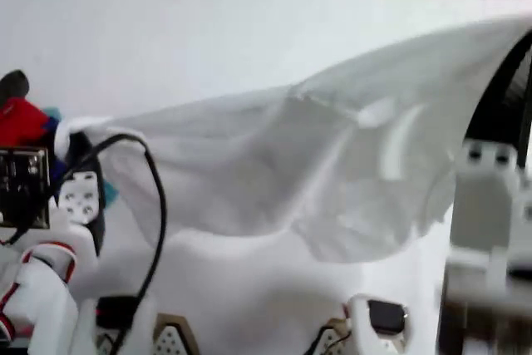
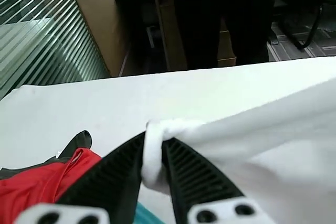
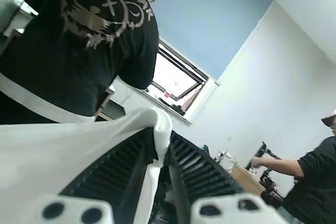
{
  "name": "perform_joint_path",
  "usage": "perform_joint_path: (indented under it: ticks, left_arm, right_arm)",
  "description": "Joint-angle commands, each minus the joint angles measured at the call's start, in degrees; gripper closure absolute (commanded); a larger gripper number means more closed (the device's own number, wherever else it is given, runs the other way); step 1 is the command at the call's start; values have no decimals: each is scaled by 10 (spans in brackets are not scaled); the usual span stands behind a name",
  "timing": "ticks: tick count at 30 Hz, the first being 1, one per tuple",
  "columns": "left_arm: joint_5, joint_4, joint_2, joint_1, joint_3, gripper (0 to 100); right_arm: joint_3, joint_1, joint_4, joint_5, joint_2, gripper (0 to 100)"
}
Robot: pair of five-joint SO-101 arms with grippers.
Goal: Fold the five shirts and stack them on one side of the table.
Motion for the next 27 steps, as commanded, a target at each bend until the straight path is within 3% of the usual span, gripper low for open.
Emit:
perform_joint_path:
  ticks: [1, 7, 15, 19, 27]
  left_arm:
    - [-2, 14, -1, -8, -36, 974]
    - [-2, 52, -1, -8, -72, 974]
    - [-2, 38, 4, -8, -51, 974]
    - [-4, -52, 4, -8, 34, 974]
    - [-4, -238, 96, -4, 163, 974]
  right_arm:
    - [-14, -23, 37, -2, -58, 979]
    - [-14, -35, 89, -2, -114, 979]
    - [14, -41, 71, -6, -81, 979]
    - [62, -41, 60, -6, -16, 978]
    - [222, -41, -116, -6, 120, 978]
